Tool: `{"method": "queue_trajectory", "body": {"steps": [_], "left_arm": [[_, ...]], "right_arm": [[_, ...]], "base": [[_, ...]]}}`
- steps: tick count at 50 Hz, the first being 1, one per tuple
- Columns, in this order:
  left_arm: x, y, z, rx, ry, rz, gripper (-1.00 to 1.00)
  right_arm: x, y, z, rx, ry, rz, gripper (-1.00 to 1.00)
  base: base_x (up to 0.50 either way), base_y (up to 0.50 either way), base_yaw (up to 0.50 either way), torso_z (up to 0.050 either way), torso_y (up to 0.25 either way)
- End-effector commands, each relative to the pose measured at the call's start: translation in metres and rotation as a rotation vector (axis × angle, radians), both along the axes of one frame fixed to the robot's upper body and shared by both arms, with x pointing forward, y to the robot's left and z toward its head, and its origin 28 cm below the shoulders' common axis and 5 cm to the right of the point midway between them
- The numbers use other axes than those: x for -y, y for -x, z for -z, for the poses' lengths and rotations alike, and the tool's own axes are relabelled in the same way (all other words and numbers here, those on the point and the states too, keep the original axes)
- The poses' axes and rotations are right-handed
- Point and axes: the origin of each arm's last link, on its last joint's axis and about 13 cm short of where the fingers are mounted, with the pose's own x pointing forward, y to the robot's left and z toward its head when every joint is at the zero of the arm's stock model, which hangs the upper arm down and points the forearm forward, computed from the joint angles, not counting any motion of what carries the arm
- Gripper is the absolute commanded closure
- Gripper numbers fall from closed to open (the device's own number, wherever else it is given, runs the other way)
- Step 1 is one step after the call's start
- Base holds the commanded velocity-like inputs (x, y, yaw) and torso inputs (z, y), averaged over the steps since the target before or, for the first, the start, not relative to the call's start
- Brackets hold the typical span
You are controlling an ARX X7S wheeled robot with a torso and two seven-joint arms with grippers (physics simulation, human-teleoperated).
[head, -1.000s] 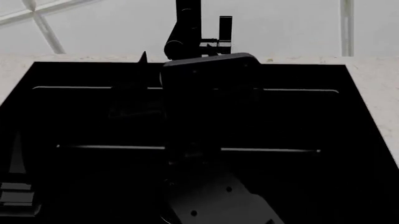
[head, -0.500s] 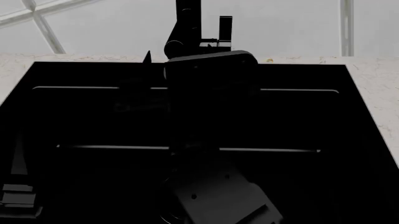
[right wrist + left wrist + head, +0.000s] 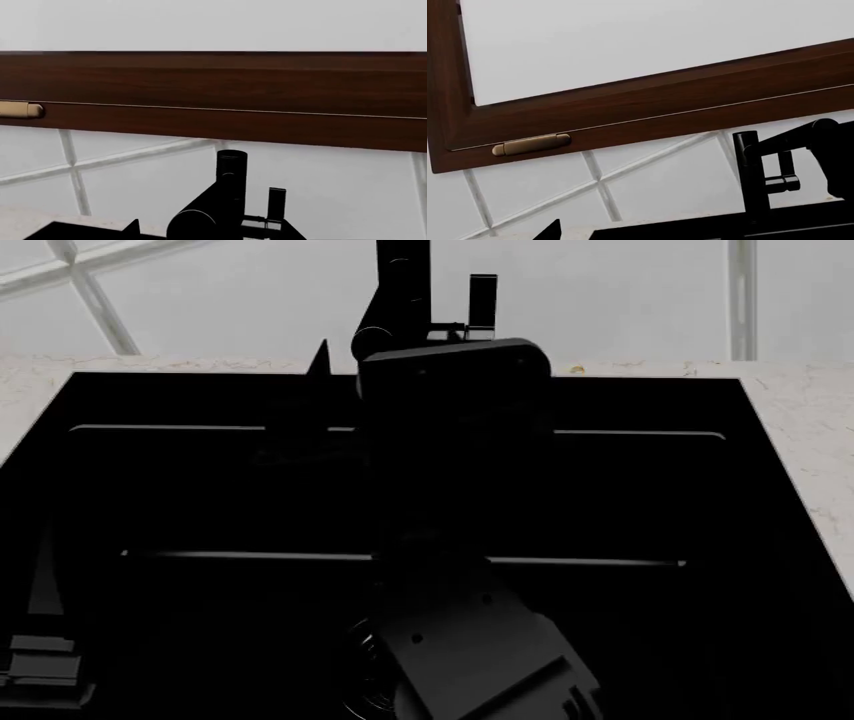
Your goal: Turn the sink spout to the right.
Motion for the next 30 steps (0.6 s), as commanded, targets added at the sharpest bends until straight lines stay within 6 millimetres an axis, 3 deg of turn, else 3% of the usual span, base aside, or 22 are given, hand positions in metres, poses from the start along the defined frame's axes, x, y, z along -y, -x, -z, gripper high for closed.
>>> {"method": "queue_trajectory", "body": {"steps": [1, 30], "left_arm": [[0.0, 0.0, 0.0, -0.001, 0.0, 0.001, -1.0], [0.001, -0.001, 0.001, -0.006, -0.004, 0.011, -1.0]], "right_arm": [[0.0, -0.003, 0.001, -0.007, 0.006, -0.008, -1.0], [0.0, -0.024, 0.008, 0.002, -0.048, 0.019, -1.0]], "base": [[0.0, 0.0, 0.0, 0.0, 0.0], [0.0, 0.0, 0.0, 0.0, 0.0]]}}
